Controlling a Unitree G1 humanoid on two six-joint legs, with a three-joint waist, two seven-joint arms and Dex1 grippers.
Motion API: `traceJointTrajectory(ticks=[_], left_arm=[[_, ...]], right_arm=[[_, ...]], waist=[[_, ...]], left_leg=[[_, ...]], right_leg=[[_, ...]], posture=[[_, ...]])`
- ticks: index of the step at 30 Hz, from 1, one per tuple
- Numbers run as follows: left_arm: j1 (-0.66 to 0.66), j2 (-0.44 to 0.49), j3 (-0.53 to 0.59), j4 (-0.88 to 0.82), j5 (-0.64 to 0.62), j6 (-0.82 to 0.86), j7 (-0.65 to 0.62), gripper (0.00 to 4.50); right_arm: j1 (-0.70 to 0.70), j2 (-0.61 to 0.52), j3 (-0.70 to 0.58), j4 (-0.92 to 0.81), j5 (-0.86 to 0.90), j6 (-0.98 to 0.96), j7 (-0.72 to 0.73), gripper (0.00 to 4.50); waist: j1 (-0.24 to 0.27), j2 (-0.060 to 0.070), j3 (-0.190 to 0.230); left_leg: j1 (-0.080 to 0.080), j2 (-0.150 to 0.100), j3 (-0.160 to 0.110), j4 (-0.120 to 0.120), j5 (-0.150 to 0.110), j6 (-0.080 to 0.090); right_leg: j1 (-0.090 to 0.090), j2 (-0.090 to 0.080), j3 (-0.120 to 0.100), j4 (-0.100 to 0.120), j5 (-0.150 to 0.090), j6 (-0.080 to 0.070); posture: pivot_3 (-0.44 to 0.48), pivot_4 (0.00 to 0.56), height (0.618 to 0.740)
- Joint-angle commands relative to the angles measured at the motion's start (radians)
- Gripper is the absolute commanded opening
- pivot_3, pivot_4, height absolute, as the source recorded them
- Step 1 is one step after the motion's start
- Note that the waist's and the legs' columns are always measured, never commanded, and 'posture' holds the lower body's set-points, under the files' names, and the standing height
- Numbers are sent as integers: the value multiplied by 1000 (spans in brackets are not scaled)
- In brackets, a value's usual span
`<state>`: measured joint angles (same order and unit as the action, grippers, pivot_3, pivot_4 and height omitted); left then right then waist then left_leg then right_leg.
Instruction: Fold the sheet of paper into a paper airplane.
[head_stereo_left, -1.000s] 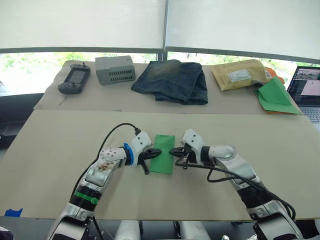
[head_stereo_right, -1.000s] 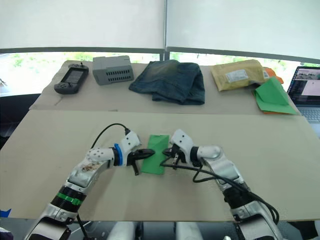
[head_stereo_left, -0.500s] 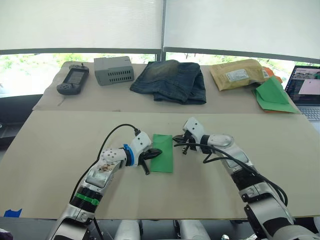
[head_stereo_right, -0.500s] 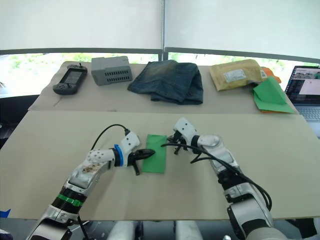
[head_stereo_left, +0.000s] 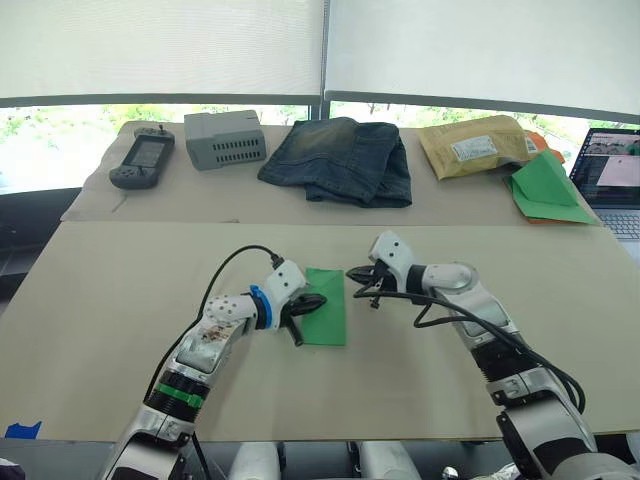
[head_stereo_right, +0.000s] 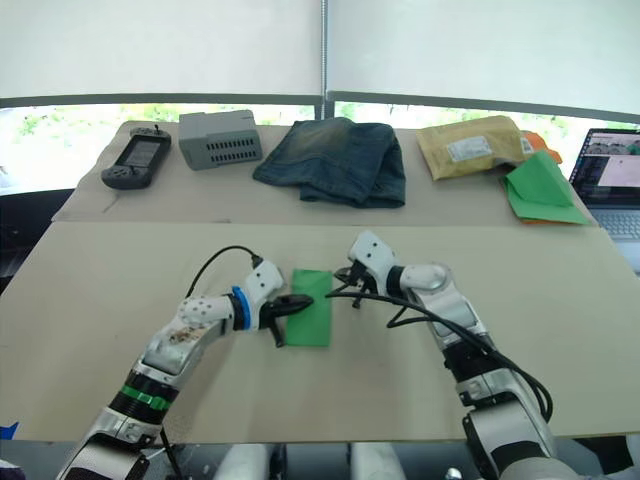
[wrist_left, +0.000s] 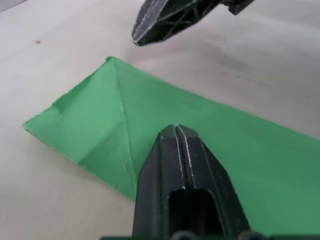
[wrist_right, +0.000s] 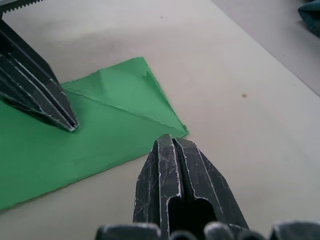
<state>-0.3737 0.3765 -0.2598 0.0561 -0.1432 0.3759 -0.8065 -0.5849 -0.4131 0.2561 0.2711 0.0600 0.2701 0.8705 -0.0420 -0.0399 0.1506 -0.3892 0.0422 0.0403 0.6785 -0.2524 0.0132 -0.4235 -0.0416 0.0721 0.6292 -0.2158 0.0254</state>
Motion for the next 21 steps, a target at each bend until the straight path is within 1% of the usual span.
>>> traceJointTrajectory(ticks=[1, 7, 14, 16, 21], left_arm=[[-7, -10, -2, 0, 9, 8, 12, 0], [8, -10, -2, -13, 13, 15, 21, 0], [15, -9, 3, -25, 7, 26, 27, 0], [20, -8, 5, -32, 5, 31, 29, 0], [20, -7, 6, -36, 2, 36, 31, 0]], right_arm=[[-26, 29, 5, 36, -10, -19, -5, 53], [-82, 76, 17, 185, -50, -85, -15, 53], [-143, 97, 8, 323, -77, -150, -25, 53], [-140, 101, 4, 322, -62, -154, -7, 53], [-60, 93, -2, 201, 7, -188, 109, 53]], waist=[[-1, 0, 0], [-3, 0, 0], [-3, 0, 0], [-3, 0, 0], [-2, 0, 0]], left_leg=[[0, 0, 0, 0, 0, 0], [0, 0, 0, 0, 0, 0], [1, 0, 0, 0, 0, 0], [1, 0, 0, 0, 0, 0], [1, 0, 0, -2, 0, 0]], right_leg=[[0, 0, 0, 0, 0, 0], [0, 0, 0, 0, 0, 0], [0, 0, 0, 0, 0, -1], [0, 0, 0, 0, 0, -1], [0, 0, 0, 0, 0, -1]], posture=[[0, 150, 740], [0, 150, 740], [0, 150, 740], [0, 150, 740], [0, 150, 740]])
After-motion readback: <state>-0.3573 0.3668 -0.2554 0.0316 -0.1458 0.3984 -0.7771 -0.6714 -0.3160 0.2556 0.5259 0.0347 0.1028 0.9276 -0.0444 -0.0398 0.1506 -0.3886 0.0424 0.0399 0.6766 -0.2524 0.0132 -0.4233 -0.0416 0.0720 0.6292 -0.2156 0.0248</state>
